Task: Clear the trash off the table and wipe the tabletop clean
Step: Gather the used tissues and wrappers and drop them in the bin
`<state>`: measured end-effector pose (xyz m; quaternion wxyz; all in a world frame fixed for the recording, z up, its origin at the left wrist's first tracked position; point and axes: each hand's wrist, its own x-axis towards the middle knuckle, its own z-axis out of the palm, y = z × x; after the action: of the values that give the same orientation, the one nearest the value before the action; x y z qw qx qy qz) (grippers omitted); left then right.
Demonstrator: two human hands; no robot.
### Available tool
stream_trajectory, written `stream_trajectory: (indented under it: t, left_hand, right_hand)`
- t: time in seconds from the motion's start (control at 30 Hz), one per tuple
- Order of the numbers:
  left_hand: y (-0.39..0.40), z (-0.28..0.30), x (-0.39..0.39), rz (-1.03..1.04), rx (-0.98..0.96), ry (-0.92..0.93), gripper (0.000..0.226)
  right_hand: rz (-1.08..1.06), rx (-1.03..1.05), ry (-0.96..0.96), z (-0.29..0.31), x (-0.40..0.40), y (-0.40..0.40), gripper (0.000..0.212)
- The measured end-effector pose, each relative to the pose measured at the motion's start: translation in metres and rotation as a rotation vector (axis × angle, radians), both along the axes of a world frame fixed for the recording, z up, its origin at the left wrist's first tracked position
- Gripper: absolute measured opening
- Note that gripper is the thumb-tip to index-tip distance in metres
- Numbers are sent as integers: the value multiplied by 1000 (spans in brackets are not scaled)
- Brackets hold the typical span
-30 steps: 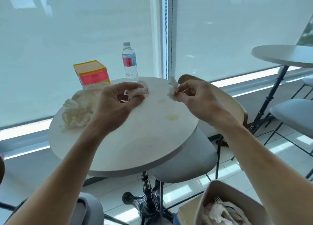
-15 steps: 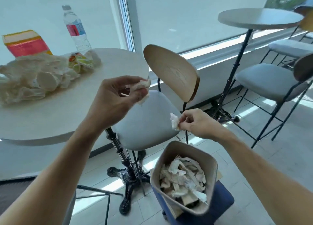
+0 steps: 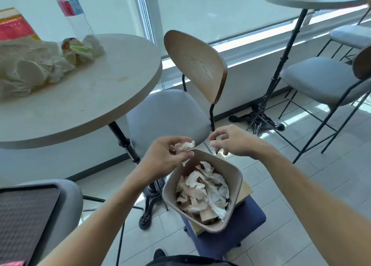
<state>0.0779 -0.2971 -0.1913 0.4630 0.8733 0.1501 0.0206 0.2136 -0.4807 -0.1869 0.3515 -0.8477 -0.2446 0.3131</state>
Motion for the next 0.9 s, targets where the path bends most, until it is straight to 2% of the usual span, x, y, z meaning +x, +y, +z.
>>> stream_trajectory:
  t: [0.13, 0.47, 0.67, 0.9]
  left_hand:
    - [-2, 0, -1, -33, 73, 79, 54]
    - [40, 84, -16, 4, 104, -195, 30]
    - [86, 138, -30, 43, 131, -329, 23]
    - [151, 166, -38, 151, 201, -404, 15]
  right_hand:
    - [41, 14, 0, 10, -3, 7, 11]
    - [161, 139, -78, 78, -13, 66, 23]
    - [179, 319, -210, 134, -14, 124, 19]
    - [166, 429, -284, 169, -15, 199, 14]
